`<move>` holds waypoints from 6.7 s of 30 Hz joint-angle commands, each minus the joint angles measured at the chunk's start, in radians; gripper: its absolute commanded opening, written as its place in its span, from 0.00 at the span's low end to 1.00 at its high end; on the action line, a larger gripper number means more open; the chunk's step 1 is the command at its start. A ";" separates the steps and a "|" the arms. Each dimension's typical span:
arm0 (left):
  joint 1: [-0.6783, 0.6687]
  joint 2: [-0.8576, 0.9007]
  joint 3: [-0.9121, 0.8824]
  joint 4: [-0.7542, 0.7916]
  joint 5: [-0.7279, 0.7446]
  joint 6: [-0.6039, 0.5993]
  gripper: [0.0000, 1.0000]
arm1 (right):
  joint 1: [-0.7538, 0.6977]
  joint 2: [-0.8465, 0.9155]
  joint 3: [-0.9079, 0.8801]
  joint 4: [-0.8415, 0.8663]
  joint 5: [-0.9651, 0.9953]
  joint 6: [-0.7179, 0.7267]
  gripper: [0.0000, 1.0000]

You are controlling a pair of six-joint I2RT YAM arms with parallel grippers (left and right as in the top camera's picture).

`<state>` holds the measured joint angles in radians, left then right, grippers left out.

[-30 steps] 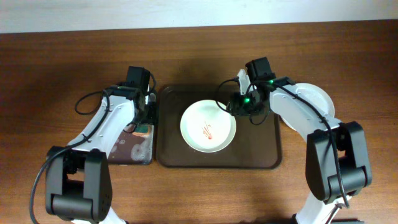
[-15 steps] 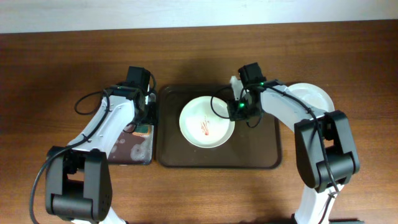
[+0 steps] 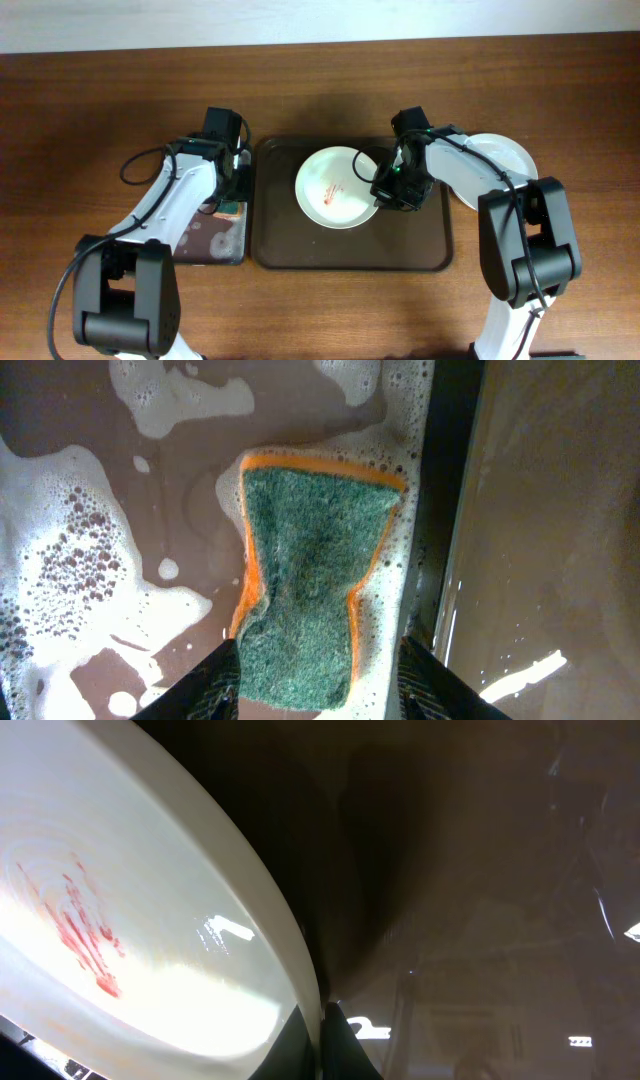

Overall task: Clean dirty plates on tray and stack at the side
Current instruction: 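Pick the sponge out of the soapy tray with the left gripper, then scrub the white plate with the sponge while right gripper holds it, then return the sponge to the soapy tray with the left gripper, then lift the white plate and stack it on the right-side plates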

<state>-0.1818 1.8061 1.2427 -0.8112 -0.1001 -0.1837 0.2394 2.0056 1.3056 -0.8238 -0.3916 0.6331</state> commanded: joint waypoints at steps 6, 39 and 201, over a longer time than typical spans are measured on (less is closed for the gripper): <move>0.002 0.038 -0.070 0.122 -0.001 -0.002 0.42 | 0.010 -0.003 0.001 -0.006 -0.009 0.011 0.04; 0.037 -0.422 -0.077 0.172 0.006 -0.078 0.00 | 0.010 -0.003 0.001 0.025 0.151 -0.237 0.07; 0.062 -0.199 -0.326 0.326 0.005 0.238 0.54 | 0.327 -0.389 0.084 -0.080 1.376 -0.412 0.04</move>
<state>-0.1246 1.6249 0.9234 -0.4736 -0.0872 0.0425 0.5282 1.6444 1.3689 -0.9085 0.8314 0.2237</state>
